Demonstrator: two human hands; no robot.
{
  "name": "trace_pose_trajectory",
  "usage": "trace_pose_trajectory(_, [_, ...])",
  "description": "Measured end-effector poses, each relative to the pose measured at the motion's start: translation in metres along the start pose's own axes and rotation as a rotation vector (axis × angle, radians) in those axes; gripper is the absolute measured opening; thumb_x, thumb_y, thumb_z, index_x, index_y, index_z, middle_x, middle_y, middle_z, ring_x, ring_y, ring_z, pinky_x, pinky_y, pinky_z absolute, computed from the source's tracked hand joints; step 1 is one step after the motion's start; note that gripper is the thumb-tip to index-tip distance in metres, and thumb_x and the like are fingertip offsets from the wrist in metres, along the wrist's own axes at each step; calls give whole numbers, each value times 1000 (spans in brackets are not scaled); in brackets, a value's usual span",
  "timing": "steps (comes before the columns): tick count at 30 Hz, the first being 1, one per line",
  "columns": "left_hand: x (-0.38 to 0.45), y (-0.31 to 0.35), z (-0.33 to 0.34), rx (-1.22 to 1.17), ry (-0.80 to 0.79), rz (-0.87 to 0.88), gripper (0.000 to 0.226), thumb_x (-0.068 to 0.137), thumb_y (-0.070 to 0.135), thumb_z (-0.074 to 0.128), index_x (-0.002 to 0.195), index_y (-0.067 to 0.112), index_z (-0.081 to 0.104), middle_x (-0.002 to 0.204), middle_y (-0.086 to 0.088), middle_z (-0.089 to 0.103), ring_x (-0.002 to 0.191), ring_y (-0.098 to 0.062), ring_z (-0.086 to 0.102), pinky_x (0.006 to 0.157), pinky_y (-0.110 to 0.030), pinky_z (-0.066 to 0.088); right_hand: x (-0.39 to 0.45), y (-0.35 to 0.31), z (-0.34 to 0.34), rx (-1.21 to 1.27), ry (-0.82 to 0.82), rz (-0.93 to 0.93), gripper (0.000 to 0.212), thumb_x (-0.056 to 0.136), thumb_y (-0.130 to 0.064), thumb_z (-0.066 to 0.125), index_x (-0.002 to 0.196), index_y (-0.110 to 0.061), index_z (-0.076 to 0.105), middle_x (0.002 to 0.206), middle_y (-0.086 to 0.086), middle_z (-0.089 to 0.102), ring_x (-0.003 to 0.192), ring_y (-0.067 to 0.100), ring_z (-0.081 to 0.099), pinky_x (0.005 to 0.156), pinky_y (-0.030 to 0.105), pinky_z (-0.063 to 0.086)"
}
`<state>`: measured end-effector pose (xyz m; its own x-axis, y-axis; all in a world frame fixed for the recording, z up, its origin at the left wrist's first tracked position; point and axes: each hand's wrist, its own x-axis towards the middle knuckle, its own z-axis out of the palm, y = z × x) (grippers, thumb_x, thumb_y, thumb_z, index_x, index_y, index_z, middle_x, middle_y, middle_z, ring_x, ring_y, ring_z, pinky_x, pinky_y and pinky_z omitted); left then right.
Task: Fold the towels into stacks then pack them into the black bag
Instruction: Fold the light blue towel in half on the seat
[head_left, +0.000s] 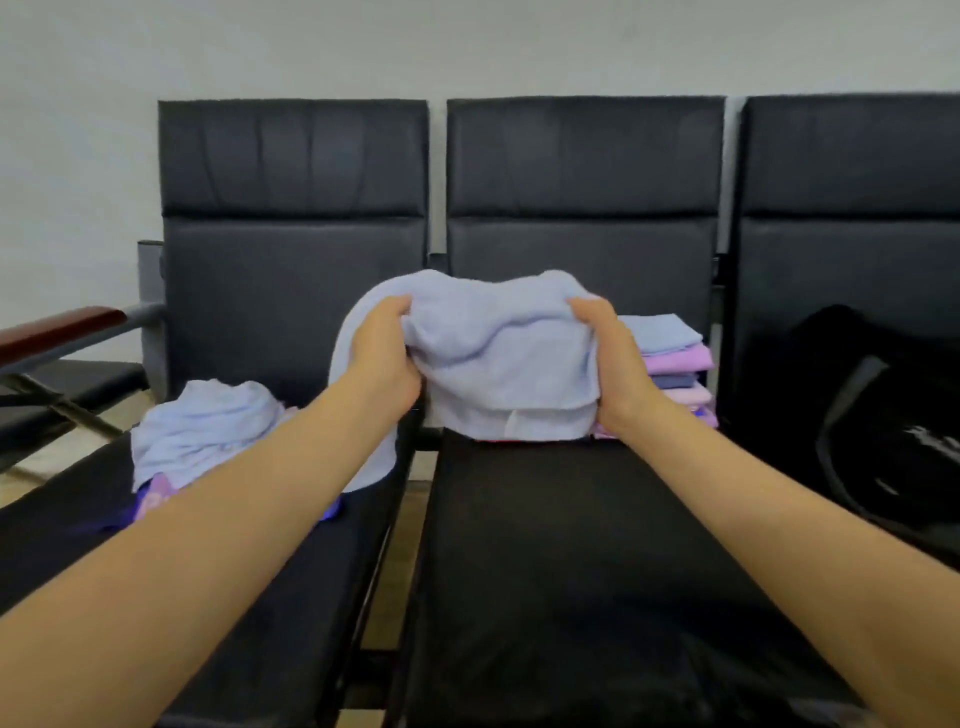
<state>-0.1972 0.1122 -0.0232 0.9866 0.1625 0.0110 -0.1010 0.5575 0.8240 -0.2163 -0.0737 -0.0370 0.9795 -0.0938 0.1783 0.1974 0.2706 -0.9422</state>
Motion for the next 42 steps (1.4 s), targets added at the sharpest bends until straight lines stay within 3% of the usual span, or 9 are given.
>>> trace_pose_trajectory(9, [-24,-101,54,303,-289,-213,28,94,22,55,116,5,58,99,-11,65,84,-25,61,91,-42,49,-20,63,-107,-278,-14,230,57,85,-67,48,114,-22,69,109,2,72,106,21,65,91,35,48])
trace_pose_trajectory(14, [-13,-136,37,672,-224,-191,34,93,38,56,110,9,60,99,-7,63,97,-27,60,96,-44,50,-15,72,-103,-380,26,94,21,92,-32,53,81,-13,55,70,0,50,66,14,47,65,29,39])
trace_pose_trajectory(17, [-8,-149,23,666,-174,-224,34,91,35,61,114,10,61,107,-8,65,106,-26,59,101,-41,46,-9,77,-97,-247,120,167,29,93,-27,57,67,-17,48,58,-1,38,52,12,33,53,26,28])
trace_pose_trajectory(21, [-5,-162,6,580,-212,-330,55,65,39,74,115,15,68,115,-9,68,109,-25,63,104,-42,45,-2,90,-94,-4,79,370,20,93,-28,59,100,-12,67,89,8,67,81,18,60,72,25,45])
trace_pose_trajectory(24, [3,-160,-3,440,-154,-373,29,81,23,71,108,11,68,108,-12,70,102,-27,65,95,-38,49,4,91,-99,221,91,407,28,99,-26,48,112,-7,64,107,11,69,95,20,64,78,30,50])
trace_pose_trajectory(29, [15,-150,-25,346,-41,-352,34,84,29,69,115,16,63,108,-9,70,95,-26,66,71,-35,53,21,89,-128,322,265,302,32,98,-28,53,118,-6,63,119,15,67,111,29,63,100,44,47])
trace_pose_trajectory(35, [15,-149,-38,427,-10,-240,39,82,26,65,117,11,61,114,-11,68,103,-28,64,84,-38,51,31,85,-173,354,463,170,39,89,-12,55,127,-4,58,120,13,63,113,31,61,91,39,51])
trace_pose_trajectory(38, [13,-152,-48,384,12,-222,31,87,21,63,115,10,63,109,-7,69,99,-23,65,80,-36,52,22,94,-191,135,484,226,31,82,-11,64,112,-4,67,112,14,67,97,27,64,83,33,52])
trace_pose_trajectory(42, [10,-164,-67,649,-101,-286,34,79,14,68,113,12,62,109,-8,68,99,-21,63,83,-34,51,5,106,-194,-1281,-24,511,20,92,-17,52,73,-16,59,77,-3,56,75,15,55,56,15,36])
